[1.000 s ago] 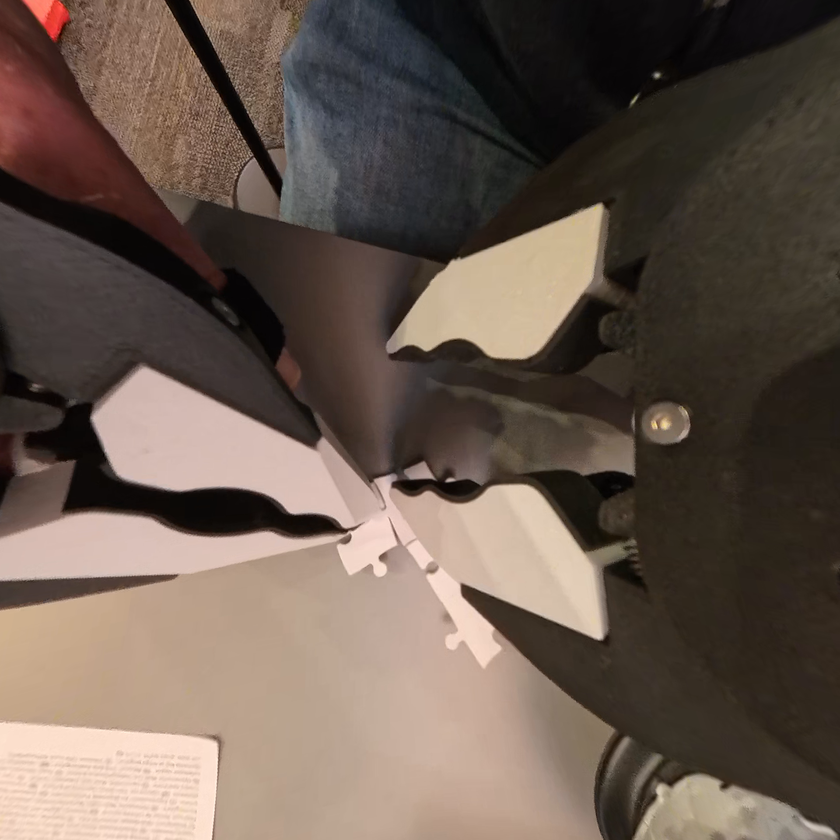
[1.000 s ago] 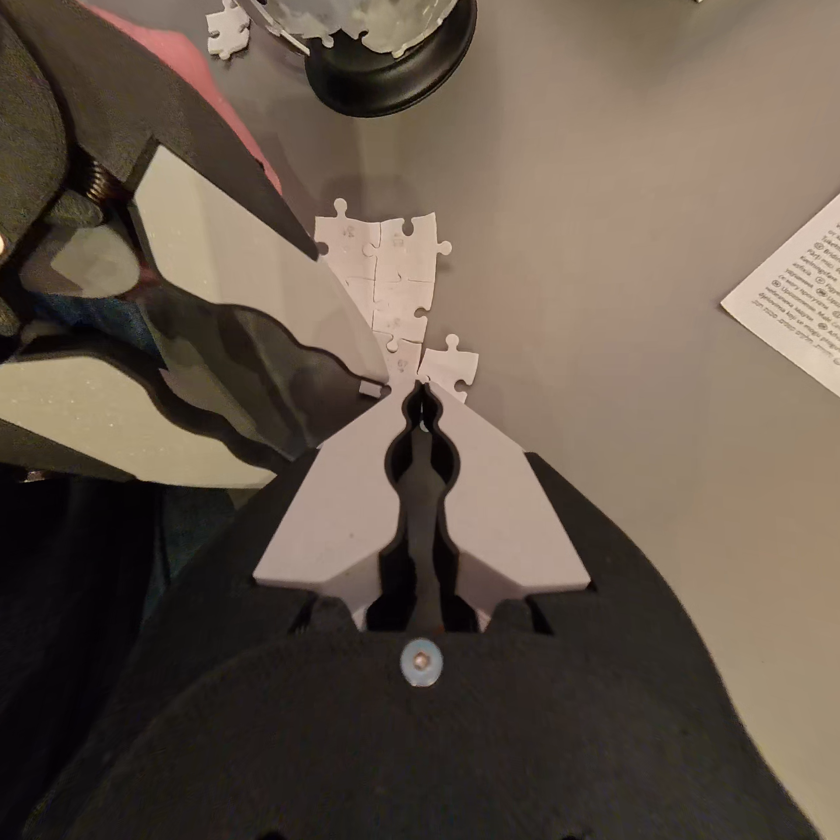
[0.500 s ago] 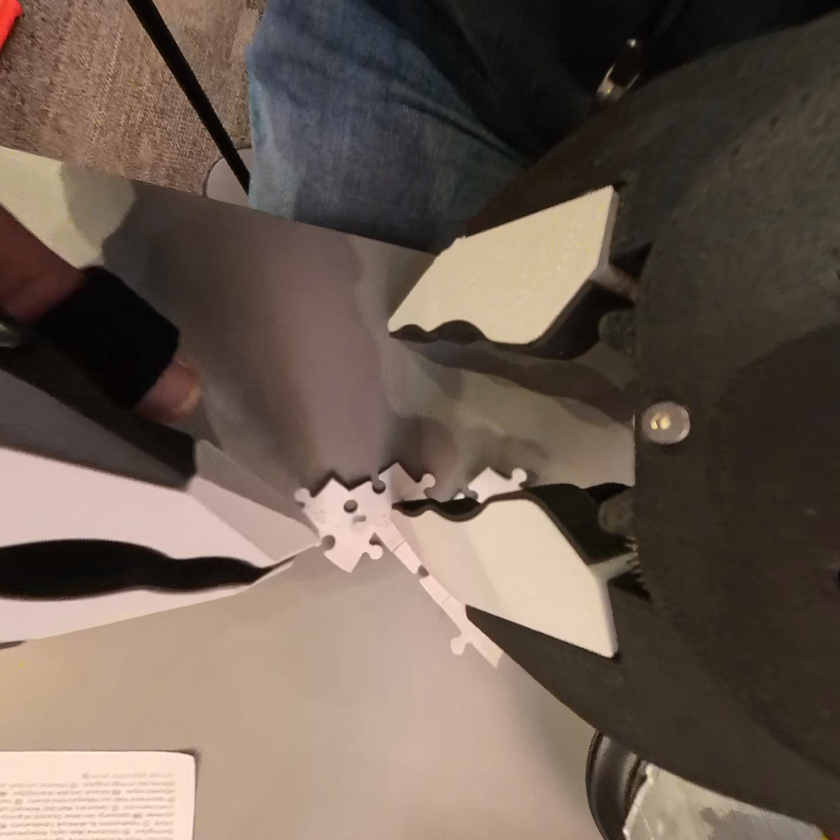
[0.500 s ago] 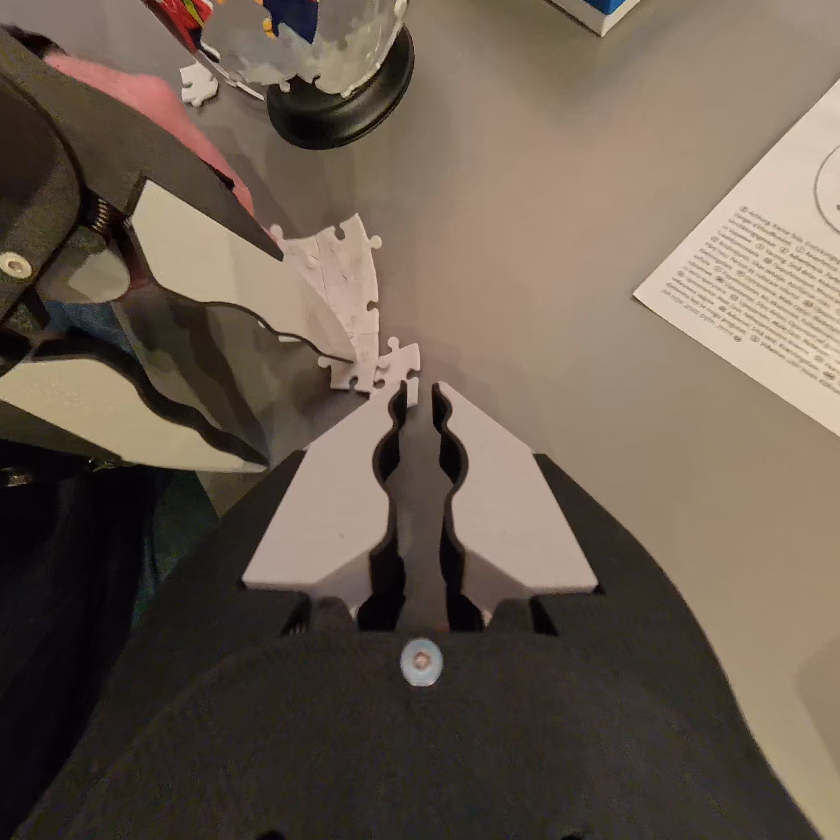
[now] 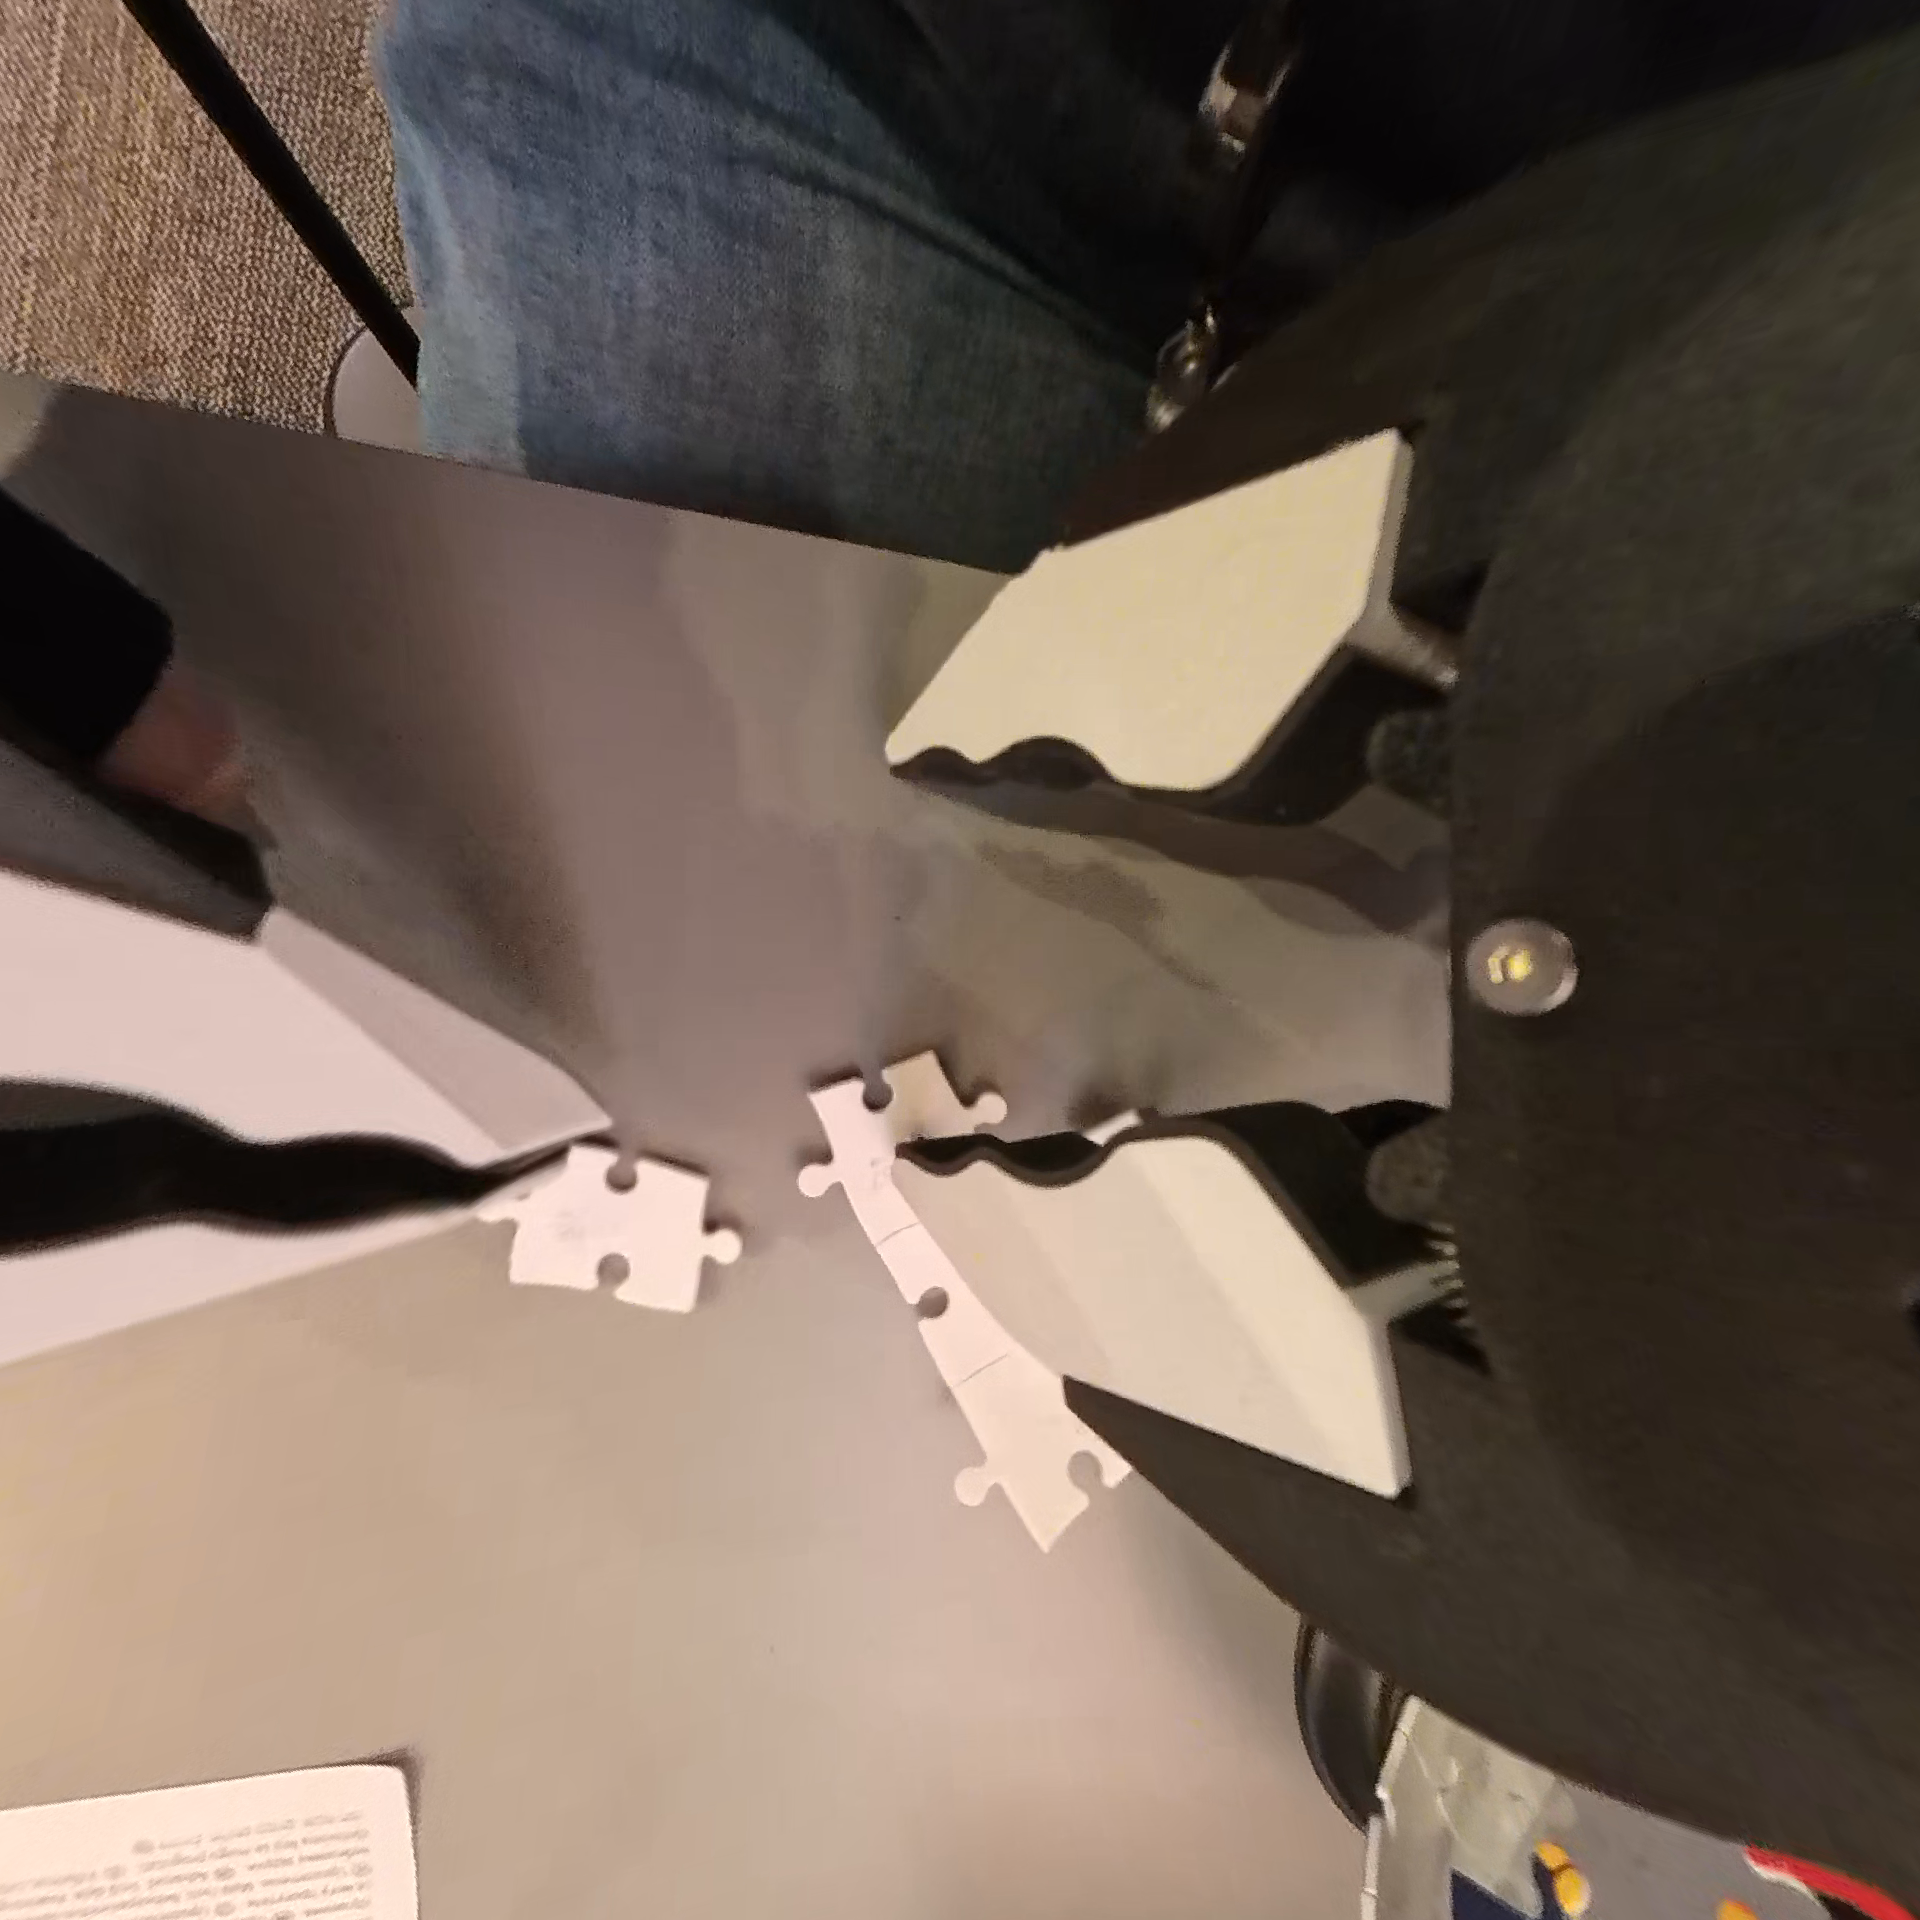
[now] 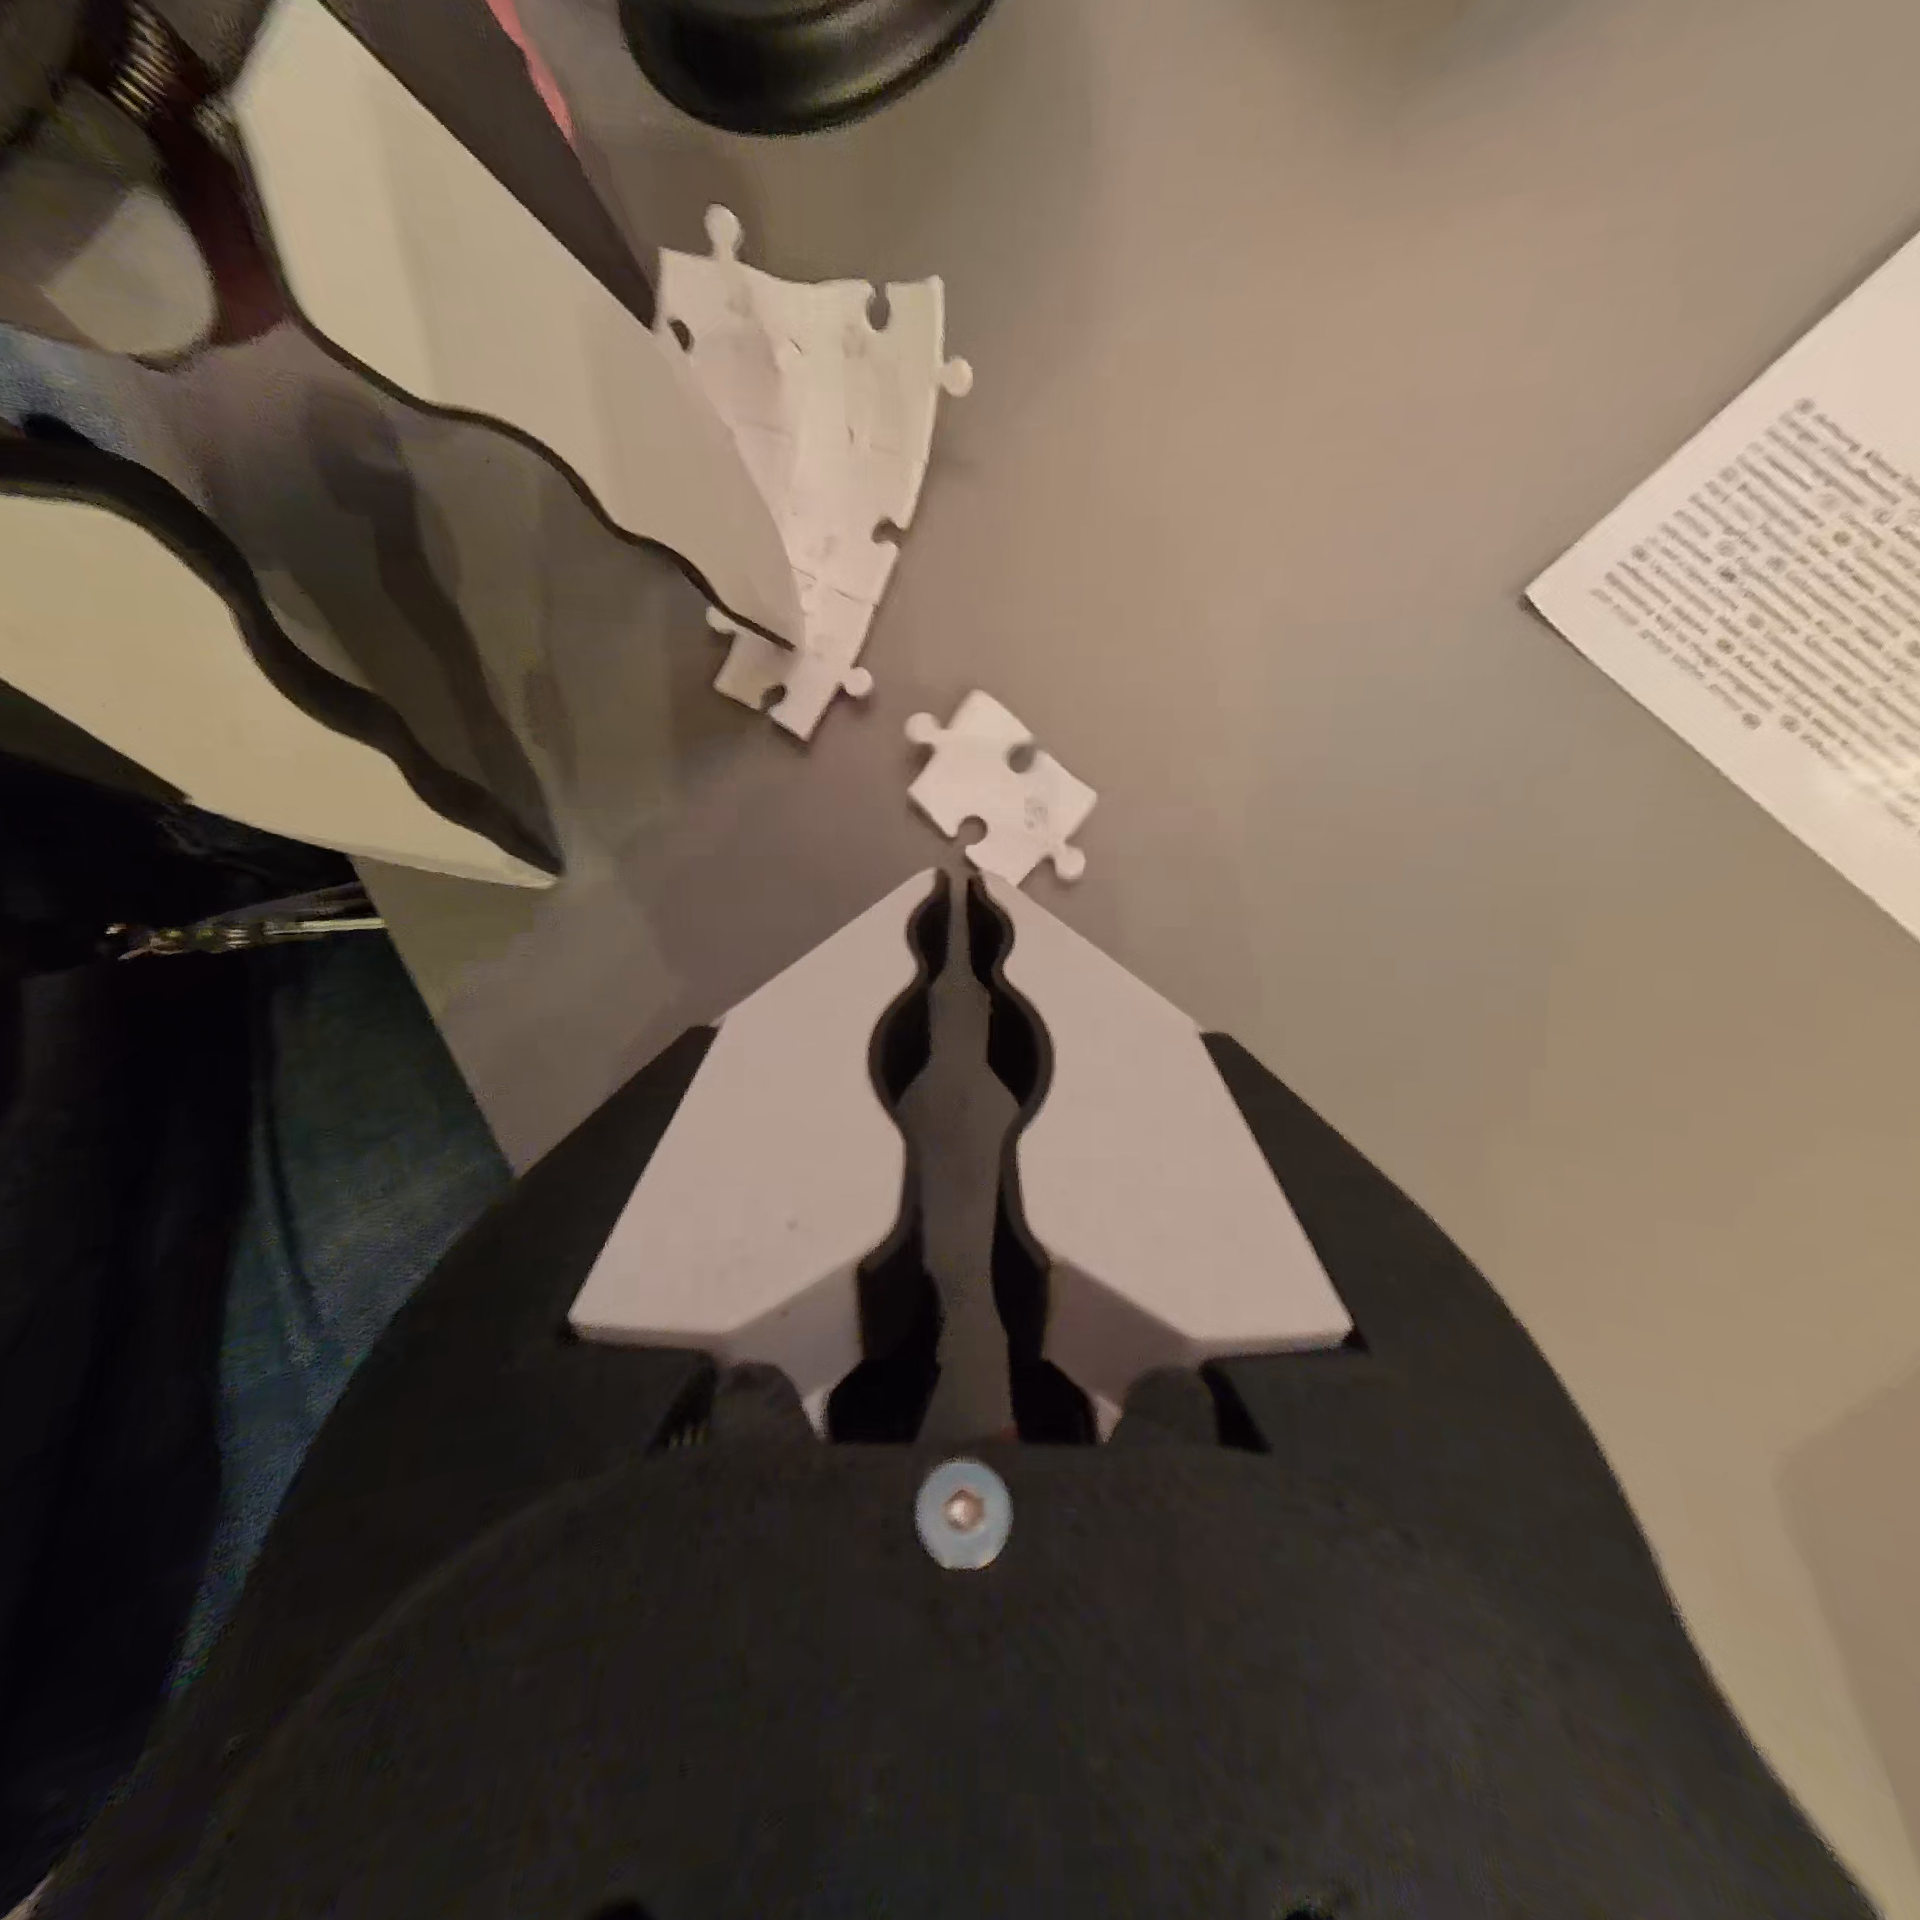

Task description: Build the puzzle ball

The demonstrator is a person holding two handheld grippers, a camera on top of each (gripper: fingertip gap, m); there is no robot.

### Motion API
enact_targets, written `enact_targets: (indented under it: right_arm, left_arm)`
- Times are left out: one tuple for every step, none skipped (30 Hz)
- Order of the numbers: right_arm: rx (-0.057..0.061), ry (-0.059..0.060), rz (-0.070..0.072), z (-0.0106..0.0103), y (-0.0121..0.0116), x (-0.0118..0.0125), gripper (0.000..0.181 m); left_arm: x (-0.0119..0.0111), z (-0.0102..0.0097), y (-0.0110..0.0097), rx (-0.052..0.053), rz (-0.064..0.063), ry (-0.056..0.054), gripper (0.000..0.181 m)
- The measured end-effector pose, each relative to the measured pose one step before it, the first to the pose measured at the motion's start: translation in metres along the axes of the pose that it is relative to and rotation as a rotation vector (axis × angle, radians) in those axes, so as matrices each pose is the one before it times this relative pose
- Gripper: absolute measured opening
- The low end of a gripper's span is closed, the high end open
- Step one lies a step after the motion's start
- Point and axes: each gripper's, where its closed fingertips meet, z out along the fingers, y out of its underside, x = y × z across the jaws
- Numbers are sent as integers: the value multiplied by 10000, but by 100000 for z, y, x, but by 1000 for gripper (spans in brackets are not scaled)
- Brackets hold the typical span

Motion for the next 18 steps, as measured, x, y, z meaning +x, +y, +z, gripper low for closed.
enact_targets:
  right_arm:
    - [118,124,74,-63,-81,457,1]
    - [-12,27,26,-75,13,313,1]
    - [-18,-47,-65,-74,-50,139,1]
    - [53,-124,-23,-112,-215,-15,1]
    - [81,-80,35,-97,-280,53,2]
    - [-36,62,-32,26,-87,264,6]
    - [-69,87,-73,123,13,290,8]
    - [40,-83,19,174,-117,34,8]
    - [-30,-146,35,303,14,-123,8]
    - [101,5,-57,227,-178,-7,7]
    - [-6,-22,-38,129,-123,-66,6]
    - [-71,0,-63,49,-50,-34,6]
    - [-43,30,-80,35,-56,-14,6]
    - [7,36,-9,8,-74,36,8]
    - [78,-51,5,-39,-170,-83,10]
    - [57,-27,-34,-39,-162,-70,12]
    - [-24,95,-109,-18,-56,117,15]
    - [-59,72,-60,52,-27,119,20]
  left_arm:
    - [-106,-31,65,-20,-1,-6,65]
    - [-64,-25,54,3,29,16,65]
    - [-72,-37,77,-5,40,4,65]
    - [-103,-42,109,-30,-25,-17,65]
    - [-99,-42,87,-31,-29,-22,65]
    - [-47,-35,72,-21,-2,1,65]
    - [8,-13,26,4,23,3,65]
    - [7,-8,-5,19,23,-4,65]
    - [14,1,2,33,33,12,65]
    - [6,-5,13,24,12,17,65]
    - [-10,6,15,12,-16,15,65]
    - [-3,4,-6,5,10,14,66]
    - [-16,5,-10,-7,11,-1,66]
    - [-6,0,1,-1,-8,2,66]
    - [-4,-3,8,18,-16,-7,66]
    - [-5,0,3,22,-18,-9,66]
    - [9,-7,15,18,-7,-8,66]
    - [10,-9,18,10,5,-6,66]
